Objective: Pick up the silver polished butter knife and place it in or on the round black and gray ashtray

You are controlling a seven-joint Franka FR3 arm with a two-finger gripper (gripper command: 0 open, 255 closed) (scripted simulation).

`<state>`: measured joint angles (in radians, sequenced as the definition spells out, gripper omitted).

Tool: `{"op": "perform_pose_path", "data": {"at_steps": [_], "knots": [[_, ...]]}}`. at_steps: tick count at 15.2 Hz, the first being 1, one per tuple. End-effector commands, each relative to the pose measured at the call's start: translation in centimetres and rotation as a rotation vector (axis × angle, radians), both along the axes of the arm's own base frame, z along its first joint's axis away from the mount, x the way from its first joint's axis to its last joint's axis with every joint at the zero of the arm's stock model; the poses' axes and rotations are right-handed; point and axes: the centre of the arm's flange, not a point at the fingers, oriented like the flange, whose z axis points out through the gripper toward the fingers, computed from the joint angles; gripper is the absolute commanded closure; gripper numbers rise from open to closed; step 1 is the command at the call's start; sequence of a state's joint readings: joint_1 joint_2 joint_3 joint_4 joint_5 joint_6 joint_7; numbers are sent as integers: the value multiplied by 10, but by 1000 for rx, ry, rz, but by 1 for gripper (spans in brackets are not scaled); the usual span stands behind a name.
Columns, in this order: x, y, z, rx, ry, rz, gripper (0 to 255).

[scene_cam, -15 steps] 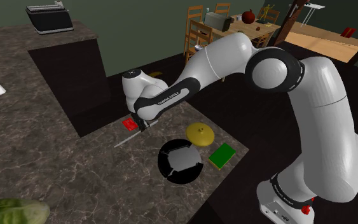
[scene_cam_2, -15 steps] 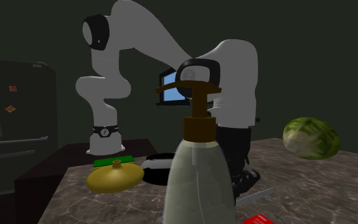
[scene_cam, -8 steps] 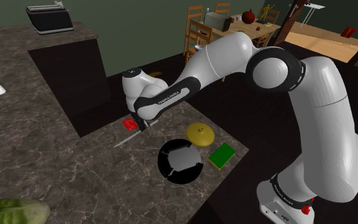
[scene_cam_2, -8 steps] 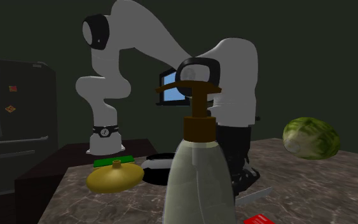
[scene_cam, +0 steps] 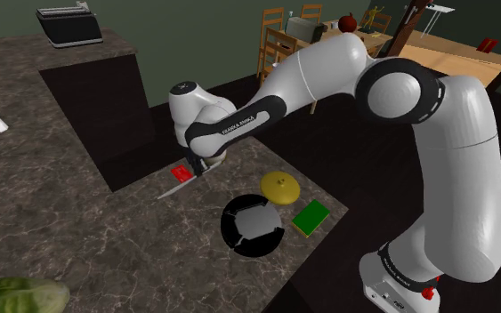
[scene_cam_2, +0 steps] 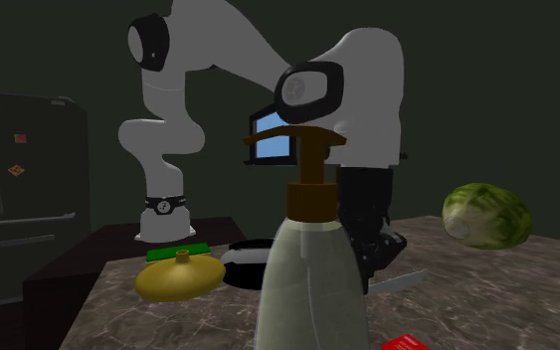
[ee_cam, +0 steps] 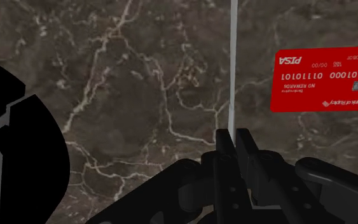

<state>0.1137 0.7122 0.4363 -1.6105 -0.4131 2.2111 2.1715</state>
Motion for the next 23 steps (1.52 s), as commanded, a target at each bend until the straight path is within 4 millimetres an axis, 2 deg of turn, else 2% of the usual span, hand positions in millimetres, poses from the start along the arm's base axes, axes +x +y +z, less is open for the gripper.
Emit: {"op": "perform_pose_path", "data": {"at_steps": [1,16,23], "knots": [[0,1,11,0,0,0,255],[0,1,89,0,0,0,255],[-88,-26,96,0,0,0,255]]}}
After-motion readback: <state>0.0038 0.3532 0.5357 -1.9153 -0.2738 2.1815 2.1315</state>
